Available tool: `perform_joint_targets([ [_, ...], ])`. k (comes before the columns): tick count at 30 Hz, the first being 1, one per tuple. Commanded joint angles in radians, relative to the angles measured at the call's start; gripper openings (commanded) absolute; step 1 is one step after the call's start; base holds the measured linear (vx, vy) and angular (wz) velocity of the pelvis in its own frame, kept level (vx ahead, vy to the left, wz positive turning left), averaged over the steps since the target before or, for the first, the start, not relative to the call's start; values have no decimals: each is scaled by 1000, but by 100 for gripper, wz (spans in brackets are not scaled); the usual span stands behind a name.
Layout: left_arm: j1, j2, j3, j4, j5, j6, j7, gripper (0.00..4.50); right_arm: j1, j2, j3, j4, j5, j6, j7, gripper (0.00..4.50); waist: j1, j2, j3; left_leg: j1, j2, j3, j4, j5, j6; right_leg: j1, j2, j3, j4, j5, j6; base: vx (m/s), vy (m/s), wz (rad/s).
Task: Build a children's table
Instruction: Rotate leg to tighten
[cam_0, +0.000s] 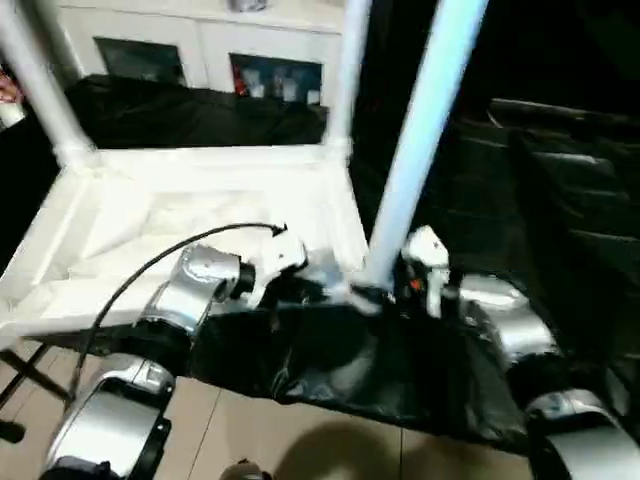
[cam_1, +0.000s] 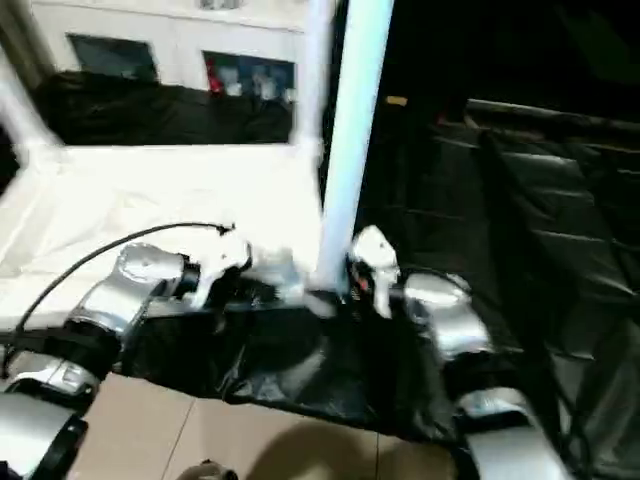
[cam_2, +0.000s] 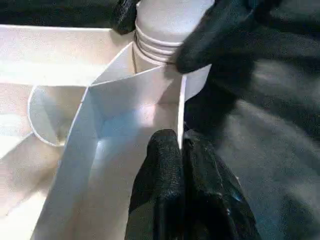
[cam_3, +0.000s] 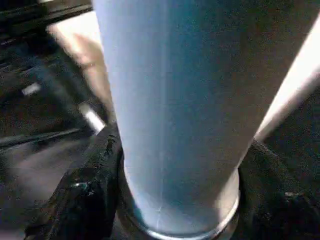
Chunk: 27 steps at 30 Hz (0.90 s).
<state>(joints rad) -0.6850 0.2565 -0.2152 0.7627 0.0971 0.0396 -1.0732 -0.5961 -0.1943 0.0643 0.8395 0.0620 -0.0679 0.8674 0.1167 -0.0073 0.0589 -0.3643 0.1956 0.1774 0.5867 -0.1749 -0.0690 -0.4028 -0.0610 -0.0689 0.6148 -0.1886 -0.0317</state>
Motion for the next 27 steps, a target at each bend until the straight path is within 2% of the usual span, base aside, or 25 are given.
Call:
perform_joint_targets([
  [1,-58,-65,27,7,1,33,162,0,-21,78,33,58,-43,23,-133,266,-7,-8,-64,12,40,-15,-76,-210,13,45,-94,51,-85,-305,-175,0,0,0],
  [6,-95,-132,32,58,15,62,294,0,-72,145,-6,138,-60,51,-371,266,-11,-8,-69,10,36,-11,-69,-161,32,50,-90,54,-76,-193,-194,0,0,0],
  [11,-108,-177,21,81,26,54,335,0,-91,193,17,177,-92,-1,-425,266,-8,-8,-72,6,35,-9,-66,-132,53,56,-92,53,-72,-124,-205,0,0,0],
  [12,-109,-180,20,84,28,51,338,0,-93,198,15,183,-90,-9,-426,301,-7,-7,-72,6,35,-10,-67,-133,55,56,-93,52,-71,-123,-207,0,0,0],
  [13,-107,-172,10,82,26,34,315,0,-97,206,-8,186,-61,-10,-401,301,-8,-9,-71,7,35,-9,-67,-141,60,56,-91,52,-73,-130,-206,0,0,0],
  [15,-100,-161,5,71,19,28,282,0,-96,203,-14,182,-51,-7,-378,336,-8,-8,-70,7,36,-10,-68,-149,60,56,-91,52,-74,-146,-204,0,0,0],
  [19,-77,-132,-5,55,16,-22,222,0,-90,174,6,176,-61,-19,-337,353,-8,-9,-71,7,37,-10,-68,-145,62,57,-91,52,-72,-135,-207,0,0,0],
  [20,-64,-115,-9,43,10,-35,186,0,-86,155,13,172,-64,-35,-306,353,-8,-15,-71,5,37,-10,-67,-139,67,59,-93,52,-70,-132,-208,0,0,0],
  [23,-31,-80,-12,-4,-24,-62,79,0,-79,119,24,169,-69,-95,-235,353,-13,-8,-69,3,39,-9,-67,-147,73,58,-96,52,-71,-137,-212,0,0,0],
  [27,-2,-42,-17,-46,-54,-53,-23,0,-64,86,29,144,-59,-137,-128,353,-14,-6,-68,8,42,-8,-68,-165,68,55,-93,51,-74,-170,-215,0,0,0],
])
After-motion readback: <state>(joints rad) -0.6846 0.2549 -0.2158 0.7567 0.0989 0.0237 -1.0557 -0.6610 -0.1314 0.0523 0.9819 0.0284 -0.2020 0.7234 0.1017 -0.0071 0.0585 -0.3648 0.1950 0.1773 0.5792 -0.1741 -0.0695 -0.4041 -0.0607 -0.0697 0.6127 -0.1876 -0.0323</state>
